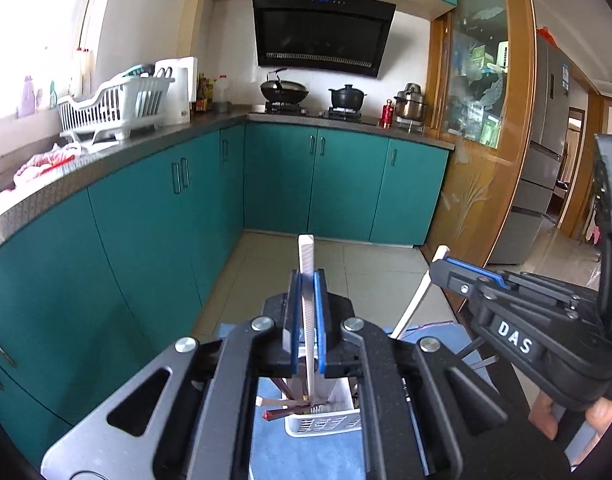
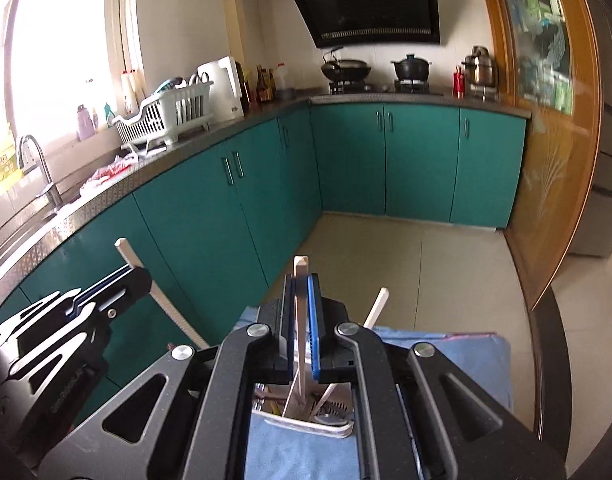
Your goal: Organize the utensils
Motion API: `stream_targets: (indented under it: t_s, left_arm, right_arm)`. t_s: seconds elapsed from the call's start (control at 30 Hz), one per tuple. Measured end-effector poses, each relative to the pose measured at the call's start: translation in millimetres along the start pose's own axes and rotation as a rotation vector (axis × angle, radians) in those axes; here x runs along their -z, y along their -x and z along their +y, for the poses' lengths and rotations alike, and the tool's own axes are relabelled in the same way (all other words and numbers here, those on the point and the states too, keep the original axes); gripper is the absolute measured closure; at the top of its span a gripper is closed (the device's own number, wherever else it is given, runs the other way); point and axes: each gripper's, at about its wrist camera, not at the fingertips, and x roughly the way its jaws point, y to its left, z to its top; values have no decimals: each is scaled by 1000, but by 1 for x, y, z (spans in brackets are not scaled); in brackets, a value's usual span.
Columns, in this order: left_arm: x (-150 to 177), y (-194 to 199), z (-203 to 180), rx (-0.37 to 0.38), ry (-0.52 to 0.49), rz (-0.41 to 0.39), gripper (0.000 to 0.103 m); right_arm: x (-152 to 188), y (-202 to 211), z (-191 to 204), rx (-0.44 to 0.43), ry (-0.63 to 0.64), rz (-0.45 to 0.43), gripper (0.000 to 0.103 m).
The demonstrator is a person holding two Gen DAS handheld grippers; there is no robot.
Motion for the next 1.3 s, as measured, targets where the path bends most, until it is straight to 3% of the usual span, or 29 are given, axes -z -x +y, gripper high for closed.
stream_targets:
  t_s: [0.13,0.2,0.27,0.37,0.53,0.67,0.83,0.93,1.17,1.3]
  left_arm:
    - [13,-8,1,2,0,24,95]
    - [19,-6,1,-3,1,22,79]
    - [22,4,4,-14,2,-8,48]
    - [26,29,4,-15,-22,-66,35]
    - [54,87,0,-72,-90,-167,13]
    - [85,119,-1,-79,-108,-159,9]
    - [130,146,2,-92,-96,-133,6]
    - [150,155,4,-97,-92,-107,5]
    - [186,176,11,-123,-59,-82,4]
    - [201,184,5,-117,-66,-55,4]
  right_arm:
    - [11,-2,3,15,24,8,96]
    - [17,0,3,36,41,12,92]
    - [20,9,3,59,49,-16,68]
    - [25,43,-3,54,22,-107,42]
    - [56,128,-17,12,-57,-285,18]
    - [97,159,-24,-11,-89,-294,13]
    - [153,175,-15,126,-61,-278,11]
    - [177,177,-8,158,-39,-250,6]
    - [223,184,13,240,60,-209,3]
    - [240,187,16,249,30,-188,3]
